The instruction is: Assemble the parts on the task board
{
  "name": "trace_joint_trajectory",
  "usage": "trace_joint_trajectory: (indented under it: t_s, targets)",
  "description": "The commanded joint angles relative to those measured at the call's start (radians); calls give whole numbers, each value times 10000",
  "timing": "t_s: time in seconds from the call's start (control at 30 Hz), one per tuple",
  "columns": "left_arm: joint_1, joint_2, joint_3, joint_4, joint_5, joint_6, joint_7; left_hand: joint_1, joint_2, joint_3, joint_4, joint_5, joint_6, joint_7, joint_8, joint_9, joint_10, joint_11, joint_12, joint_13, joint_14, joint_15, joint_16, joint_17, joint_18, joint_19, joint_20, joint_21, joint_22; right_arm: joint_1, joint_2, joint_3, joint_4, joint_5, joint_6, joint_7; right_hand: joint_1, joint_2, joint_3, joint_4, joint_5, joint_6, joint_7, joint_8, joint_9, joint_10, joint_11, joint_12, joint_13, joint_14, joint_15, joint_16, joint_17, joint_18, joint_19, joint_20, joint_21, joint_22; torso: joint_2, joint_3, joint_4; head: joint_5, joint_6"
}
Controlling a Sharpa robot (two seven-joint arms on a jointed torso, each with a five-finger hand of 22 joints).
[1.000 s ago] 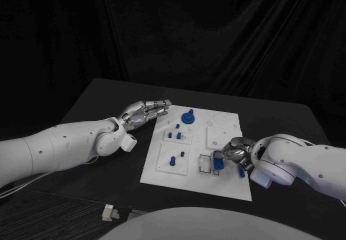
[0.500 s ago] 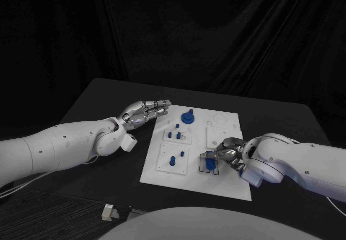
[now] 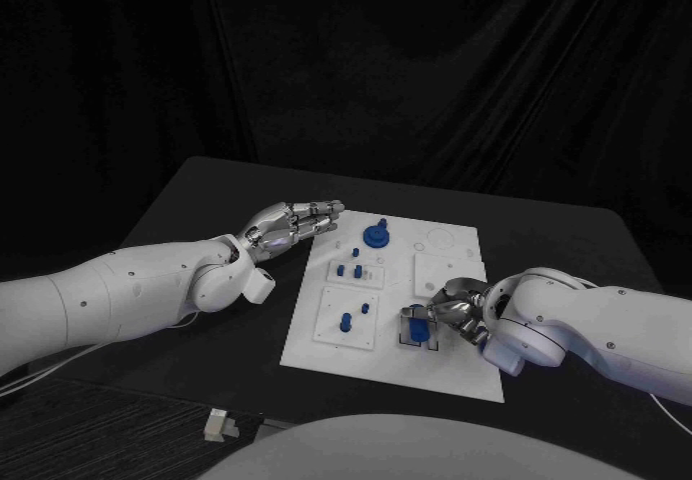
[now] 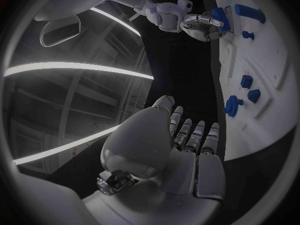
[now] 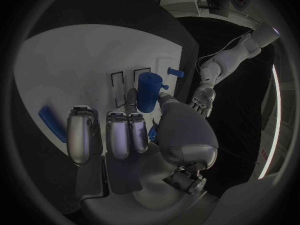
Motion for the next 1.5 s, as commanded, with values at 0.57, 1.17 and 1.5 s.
trace_joint_trajectory:
  t_s: [0.57, 1.17, 1.5]
  targets:
    - [-27, 29, 10, 3, 74, 196, 569, -18, -12, 118, -13, 66, -56, 43, 50, 4, -7, 60, 0, -6, -3, 100, 40, 14, -161, 33, 26, -14, -20, -127, 55, -68, 10, -244, 732, -445, 94, -156, -757, -300, -1882, -459, 64, 149, -41, 1029, 86, 25, 2631, 912, 43, -117, 2041, 131, 383, 47, -281, 2141, -5, -1, -3, 30, 0]
    - [-34, 40, 10, -17, 74, 255, 462, -17, -15, 169, -30, 70, -6, 71, 60, 11, -10, 66, 4, -6, -2, 115, 47, 15, -159, 33, 25, -15, -24, -128, 60, -68, -39, -251, 651, -306, -329, -26, -1231, 44, -2304, -651, 82, 382, -52, 1029, 105, 25, 2631, 886, 61, -175, 1922, 184, 285, 70, -509, 2068, -5, -1, -3, 6, 0]
    - [-37, 38, 10, -32, 74, 280, 410, -20, -19, 206, -41, 71, 34, 96, 70, 16, -13, 68, 4, -6, -3, 123, 52, 15, -156, 36, 24, -15, -23, -129, 64, -68, -60, -251, 692, -299, -427, -38, -1493, 219, -2821, -708, 78, 525, -87, 1029, 101, 25, 2631, 888, 58, -169, 1929, 191, 275, 69, -554, 2058, -5, -1, -3, 0, 0]
